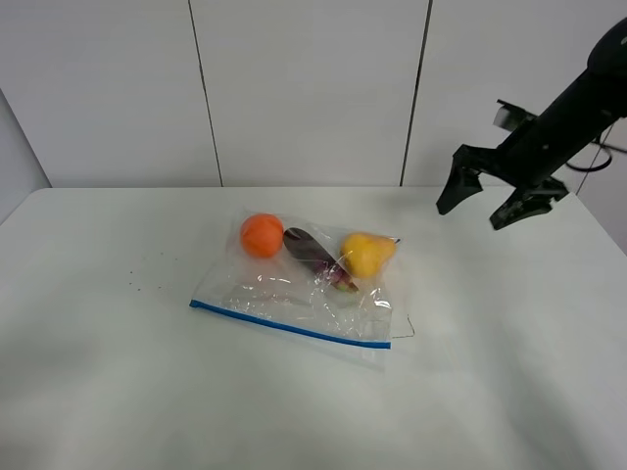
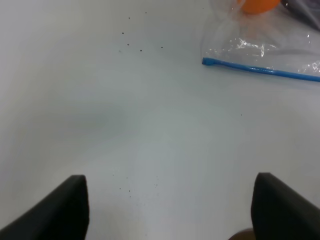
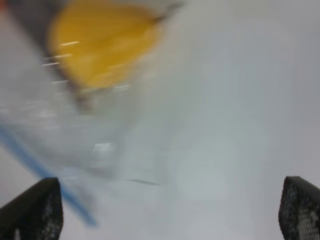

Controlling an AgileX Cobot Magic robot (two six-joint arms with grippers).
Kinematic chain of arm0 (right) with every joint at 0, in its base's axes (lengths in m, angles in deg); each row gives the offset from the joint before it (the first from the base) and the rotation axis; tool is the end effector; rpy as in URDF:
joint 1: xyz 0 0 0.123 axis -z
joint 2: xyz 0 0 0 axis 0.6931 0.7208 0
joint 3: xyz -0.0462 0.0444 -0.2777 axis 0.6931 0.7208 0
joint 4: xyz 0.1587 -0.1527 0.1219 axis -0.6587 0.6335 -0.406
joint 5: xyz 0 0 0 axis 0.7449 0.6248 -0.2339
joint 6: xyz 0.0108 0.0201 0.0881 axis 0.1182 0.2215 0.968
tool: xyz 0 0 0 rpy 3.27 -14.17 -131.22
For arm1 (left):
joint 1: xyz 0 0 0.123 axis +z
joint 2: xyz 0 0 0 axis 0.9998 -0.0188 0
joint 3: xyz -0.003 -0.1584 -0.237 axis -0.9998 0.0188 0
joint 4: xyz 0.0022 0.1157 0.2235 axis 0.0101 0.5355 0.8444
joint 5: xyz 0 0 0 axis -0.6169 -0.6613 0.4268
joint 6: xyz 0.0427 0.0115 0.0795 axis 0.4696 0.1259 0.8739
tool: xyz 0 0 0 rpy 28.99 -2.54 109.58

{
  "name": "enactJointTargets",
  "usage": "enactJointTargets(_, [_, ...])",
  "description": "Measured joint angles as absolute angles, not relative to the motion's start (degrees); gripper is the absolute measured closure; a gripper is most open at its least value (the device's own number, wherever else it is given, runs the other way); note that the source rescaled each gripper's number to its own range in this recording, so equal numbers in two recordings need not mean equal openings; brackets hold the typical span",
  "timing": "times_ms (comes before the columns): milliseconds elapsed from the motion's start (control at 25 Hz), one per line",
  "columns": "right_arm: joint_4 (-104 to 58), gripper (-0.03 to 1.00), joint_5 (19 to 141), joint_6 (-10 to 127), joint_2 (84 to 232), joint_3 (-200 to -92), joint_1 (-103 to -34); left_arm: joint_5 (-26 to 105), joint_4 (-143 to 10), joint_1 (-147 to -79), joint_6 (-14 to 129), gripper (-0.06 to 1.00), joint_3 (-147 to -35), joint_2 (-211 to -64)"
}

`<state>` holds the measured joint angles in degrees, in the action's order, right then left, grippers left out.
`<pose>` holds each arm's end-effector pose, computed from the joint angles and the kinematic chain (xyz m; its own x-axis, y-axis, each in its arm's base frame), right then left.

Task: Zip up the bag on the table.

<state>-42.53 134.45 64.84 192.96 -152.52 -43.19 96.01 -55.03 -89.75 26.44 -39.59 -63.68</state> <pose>0.3899 0.0332 0.2484 -0.9690 -0.0444 -0.2432 -0.1402 0.9090 0.3926 -0.0046 -0.0030 0.2760 -0.4455 0.0405 -0.8944 0.0596 0.9981 0.0155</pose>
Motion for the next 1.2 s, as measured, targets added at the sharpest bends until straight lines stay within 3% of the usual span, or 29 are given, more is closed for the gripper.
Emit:
enactJointTargets(240, [-21.07,-0.03,139.55,73.64,192.75,-161.53,-43.19,96.01,-55.03,-89.75,26.44,-0.02,-39.53,-63.68])
enactJointTargets(600, [-17.31,-0.03,140.03,76.07,188.79,-159.09,-43.19,96.01,-55.03,-89.75,26.44,-0.02,-39.53,-63.68])
enactJointTargets(1200, [-19.71,-0.03,140.08,76.22,158.37,-121.94,-43.19,96.01,-55.03,-89.75,26.44,-0.02,-39.53,-63.68])
